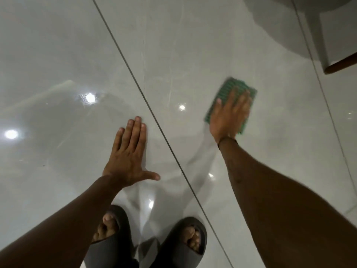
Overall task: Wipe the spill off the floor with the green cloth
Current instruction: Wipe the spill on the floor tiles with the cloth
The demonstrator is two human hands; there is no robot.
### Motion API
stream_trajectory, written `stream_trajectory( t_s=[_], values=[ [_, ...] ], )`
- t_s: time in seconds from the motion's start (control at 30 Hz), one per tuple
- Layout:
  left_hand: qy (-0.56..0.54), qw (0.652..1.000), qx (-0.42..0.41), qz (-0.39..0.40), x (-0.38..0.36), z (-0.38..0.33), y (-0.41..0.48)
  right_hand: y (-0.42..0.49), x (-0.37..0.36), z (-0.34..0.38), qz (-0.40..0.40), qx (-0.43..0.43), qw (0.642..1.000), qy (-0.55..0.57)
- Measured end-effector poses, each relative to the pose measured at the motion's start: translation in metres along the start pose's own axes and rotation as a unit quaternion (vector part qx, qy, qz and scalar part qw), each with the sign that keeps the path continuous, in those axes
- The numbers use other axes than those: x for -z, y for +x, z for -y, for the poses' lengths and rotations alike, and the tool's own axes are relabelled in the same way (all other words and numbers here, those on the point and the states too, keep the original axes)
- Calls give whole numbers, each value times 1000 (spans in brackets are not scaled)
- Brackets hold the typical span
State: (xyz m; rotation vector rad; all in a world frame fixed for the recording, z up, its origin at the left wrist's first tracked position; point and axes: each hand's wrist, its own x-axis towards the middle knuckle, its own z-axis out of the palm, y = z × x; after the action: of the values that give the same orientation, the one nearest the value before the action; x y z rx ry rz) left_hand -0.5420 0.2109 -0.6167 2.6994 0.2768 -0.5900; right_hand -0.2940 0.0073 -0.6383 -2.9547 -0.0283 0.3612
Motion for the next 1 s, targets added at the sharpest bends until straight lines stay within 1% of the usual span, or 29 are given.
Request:
stream_trajectory(
  t_s=[0.07, 0.13, 0.17, 0.2, 0.23, 0.27, 0.3, 0.33, 0.4, 0.43, 0.5, 0.53, 0.57, 0.6, 0.63, 0.7, 0.77, 0.83, 0.87, 0.9, 0.97, 1.0],
  values=[
    [-13, 1000, 0, 6, -5, -3, 4, 4, -9, 51, -1, 135, 990, -48],
    [-15, 1000, 6, 13, -10, -2, 0, -31, -24, 73, 23, 289, 954, -75],
    [-19, 1000, 9, 19, -12, -1, -3, -58, -30, 70, 47, 352, 931, -82],
    [-22, 999, 12, 23, -16, 0, -7, -87, -34, 53, 75, 396, 911, -89],
    [-24, 999, 14, 27, -21, -1, -12, -115, -34, 26, 103, 419, 897, -97],
    [-26, 999, 16, 34, -23, -4, -17, -137, -32, -10, 121, 418, 894, -102],
    [-29, 999, 18, 41, -26, -7, -20, -153, -27, -50, 129, 394, 905, -98],
    [-28, 999, 16, 43, -28, -12, -22, -160, -20, -88, 127, 353, 922, -98],
    [-26, 999, 9, 35, -29, -19, -21, -143, -3, -137, 110, 226, 963, -100],
    [-26, 999, 8, 29, -27, -20, -17, -123, 2, -143, 96, 155, 979, -91],
    [-24, 1000, 8, 17, -21, -21, -10, -68, 7, -114, 43, 23, 998, -50],
    [-24, 1000, 10, 13, -18, -19, -7, -40, 8, -83, 22, -15, 999, -32],
    [-25, 999, 10, 18, -17, -19, -7, -19, 5, -49, 18, -26, 999, -25],
    [-26, 999, 8, 25, -17, -21, -8, -6, 1, -20, 22, -8, 999, -32],
    [-24, 999, 7, 30, -17, -23, -10, -3, -4, 3, 25, 35, 998, -45],
    [-20, 999, 7, 36, -15, -26, -12, -23, -13, 37, 24, 158, 985, -64],
    [-19, 999, 9, 46, -12, -27, -11, -69, -18, 35, 37, 274, 959, -68],
    [-11, 999, 12, 46, -12, -28, -10, -132, -20, -6, 80, 332, 936, -86],
    [-7, 999, 12, 48, -12, -28, -10, -160, -22, -35, 95, 340, 931, -89],
    [-5, 999, 10, 50, -13, -28, -11, -184, -22, -68, 108, 328, 935, -83],
    [-2, 999, 9, 46, -16, -27, -12, -208, -16, -127, 117, 259, 956, -75],
    [-1, 999, 9, 45, -17, -27, -12, -204, -12, -146, 112, 223, 965, -80]
  ],
)
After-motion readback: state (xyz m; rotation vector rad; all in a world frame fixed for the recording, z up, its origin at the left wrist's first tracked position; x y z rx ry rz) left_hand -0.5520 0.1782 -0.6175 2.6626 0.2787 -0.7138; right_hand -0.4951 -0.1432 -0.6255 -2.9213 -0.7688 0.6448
